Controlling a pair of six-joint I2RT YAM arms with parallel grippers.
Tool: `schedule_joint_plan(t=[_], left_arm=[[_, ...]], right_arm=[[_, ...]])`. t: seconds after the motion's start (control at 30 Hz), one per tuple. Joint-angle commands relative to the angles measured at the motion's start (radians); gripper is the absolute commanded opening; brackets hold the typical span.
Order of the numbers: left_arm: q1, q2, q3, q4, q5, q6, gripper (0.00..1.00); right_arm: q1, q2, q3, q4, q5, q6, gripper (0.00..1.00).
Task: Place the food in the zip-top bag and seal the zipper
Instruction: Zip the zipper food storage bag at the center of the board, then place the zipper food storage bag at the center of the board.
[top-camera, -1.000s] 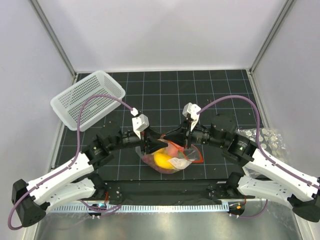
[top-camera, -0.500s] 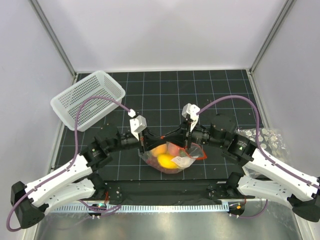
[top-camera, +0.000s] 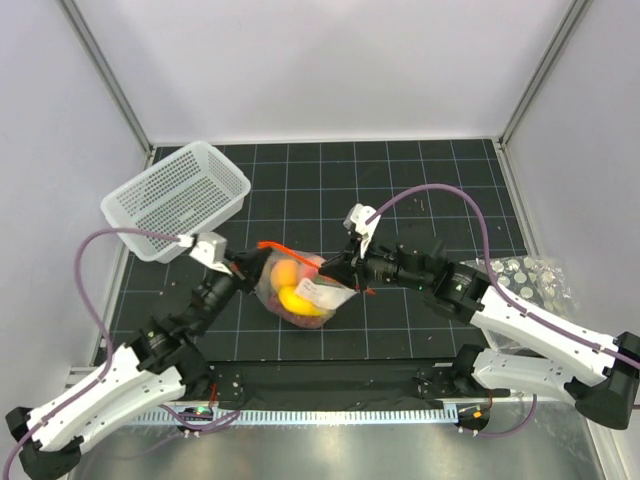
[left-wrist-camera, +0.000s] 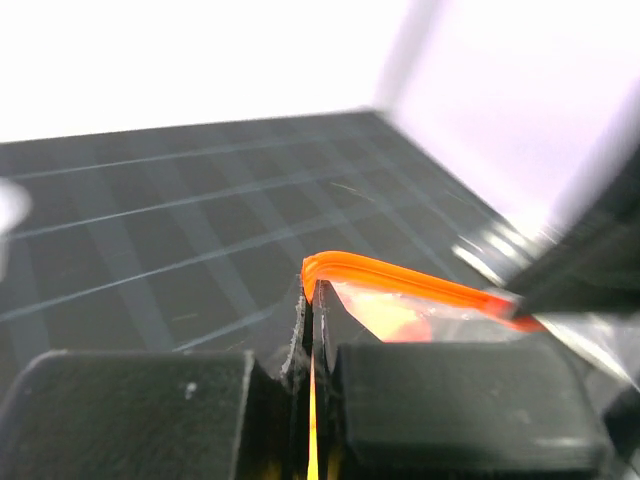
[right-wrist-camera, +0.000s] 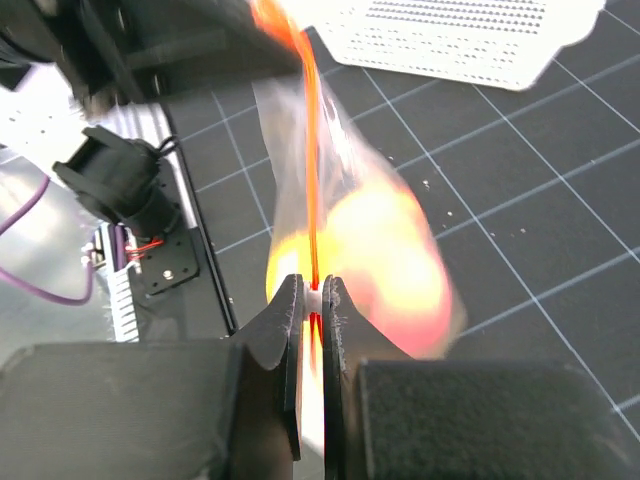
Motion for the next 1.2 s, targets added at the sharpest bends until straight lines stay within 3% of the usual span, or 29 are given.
schedule_joint_plan(t=[0.0,0.2,0.33,0.57,0.83,0.93,0.97,1.0,1.03,1.07,1.1,1.13,1.17], left_arm=[[0.014,-0.111,-0.007,-0.08,-0.597,-0.021,0.0],[0.011,-0.218,-0.025,-0.117,-0.82,-0.009,0.0],[0.001,-0.192,-0.021,-0.113,-0.853,-0.006,0.0],[0.001,-0.164,-0.013,-0.12,-0.866,-0.012,0.01],[0.003,-0.053,-0.021,-0.09,-0.908,-0.032,0.11],[0.003,0.035,-0.028,-0.048,-0.896,-0.044,0.2],[0.004,0.091,-0.021,-0.05,-0.897,-0.053,0.24],[0.007,0.122,-0.003,-0.05,-0.896,-0.055,0.41],[0.007,0.145,0.007,-0.063,-0.9,-0.058,0.53],[0.009,0.186,0.019,-0.08,-0.915,-0.091,0.66],[0.009,0.2,0.051,-0.108,-0.941,-0.099,0.88],[0.007,0.208,0.065,-0.146,-0.952,-0.104,0.98],[0.009,0.211,0.077,-0.16,-0.963,-0.112,1.0]], right_arm=[[-0.003,-0.013,0.057,-0.036,0.062,-0.016,0.01],[-0.003,0.008,0.139,-0.2,0.181,-0.002,0.01],[-0.001,-0.004,0.156,-0.266,0.305,0.013,0.01],[-0.003,-0.006,0.112,-0.176,0.269,0.019,0.01],[-0.009,0.169,0.153,-0.086,0.378,0.086,0.04],[-0.014,0.186,0.137,-0.034,0.438,0.111,0.11],[-0.015,0.185,0.129,-0.017,0.456,0.123,0.22],[-0.015,0.181,0.118,-0.003,0.487,0.128,0.35],[-0.015,0.168,0.113,0.017,0.501,0.136,0.63],[-0.015,0.157,0.109,0.023,0.516,0.145,0.67],[-0.014,0.14,0.095,0.028,0.539,0.148,0.75],[-0.015,0.123,0.081,0.048,0.554,0.153,0.83],[-0.015,0.079,0.069,0.056,0.57,0.166,0.84]])
